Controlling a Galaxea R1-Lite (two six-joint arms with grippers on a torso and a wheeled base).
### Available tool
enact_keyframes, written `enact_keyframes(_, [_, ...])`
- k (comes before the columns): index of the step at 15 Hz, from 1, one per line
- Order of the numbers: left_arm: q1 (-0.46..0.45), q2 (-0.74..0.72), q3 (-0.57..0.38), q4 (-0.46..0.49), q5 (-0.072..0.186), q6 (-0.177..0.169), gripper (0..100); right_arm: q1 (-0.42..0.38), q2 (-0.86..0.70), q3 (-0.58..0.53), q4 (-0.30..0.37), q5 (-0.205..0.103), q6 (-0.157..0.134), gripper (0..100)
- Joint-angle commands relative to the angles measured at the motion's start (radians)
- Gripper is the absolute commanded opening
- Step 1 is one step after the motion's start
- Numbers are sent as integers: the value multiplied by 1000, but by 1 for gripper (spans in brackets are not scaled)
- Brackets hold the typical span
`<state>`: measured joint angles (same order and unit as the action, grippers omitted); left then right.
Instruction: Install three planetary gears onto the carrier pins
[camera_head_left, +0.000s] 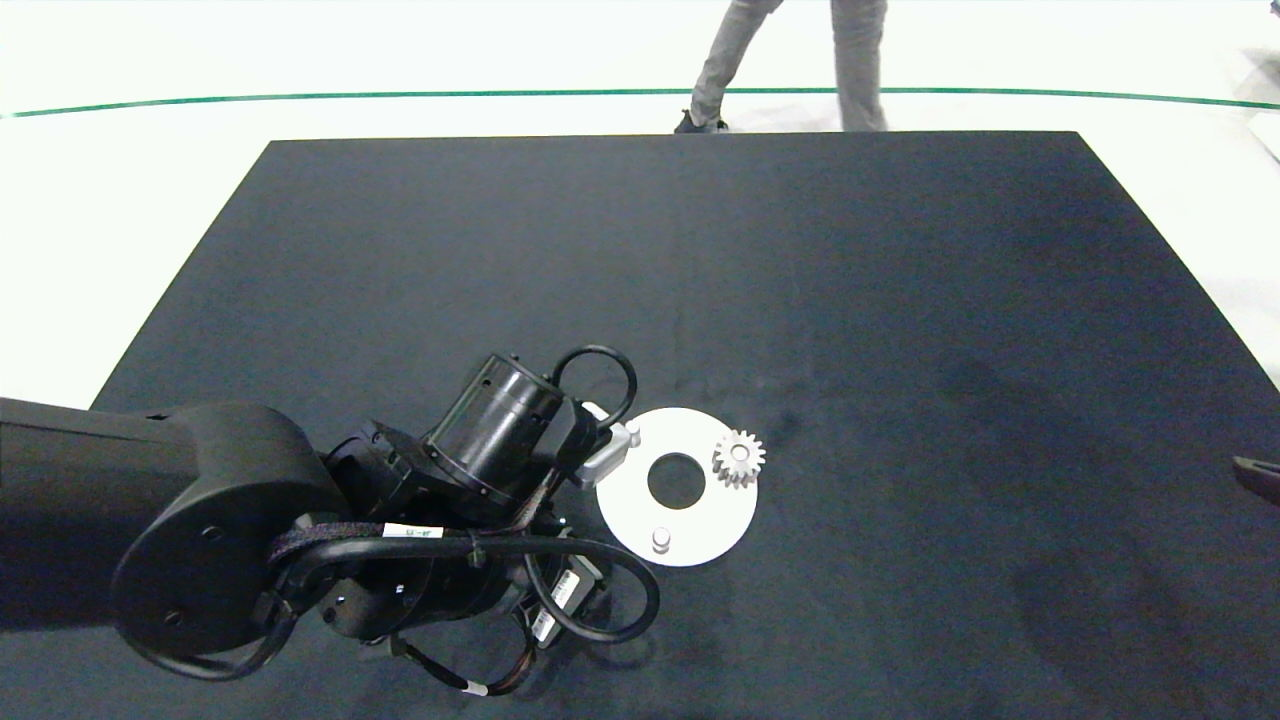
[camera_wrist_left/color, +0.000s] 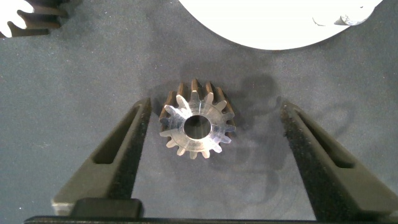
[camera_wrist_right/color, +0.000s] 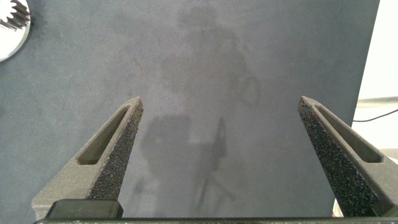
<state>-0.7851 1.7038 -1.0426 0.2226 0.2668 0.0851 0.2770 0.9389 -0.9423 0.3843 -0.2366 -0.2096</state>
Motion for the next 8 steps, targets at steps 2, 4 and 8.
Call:
enact_keyframes(2, [0,0,-1,-2,2,2,74,1,0,-1,2,-1,-2,100])
enact_keyframes(4, [0,-1,-1,-5,2,4,69,1,0,0,2,-1,-2,100])
enact_keyframes(8, [-2,-1,-1,-5,2,7,62,1,-2,0,2,-1,-2,100])
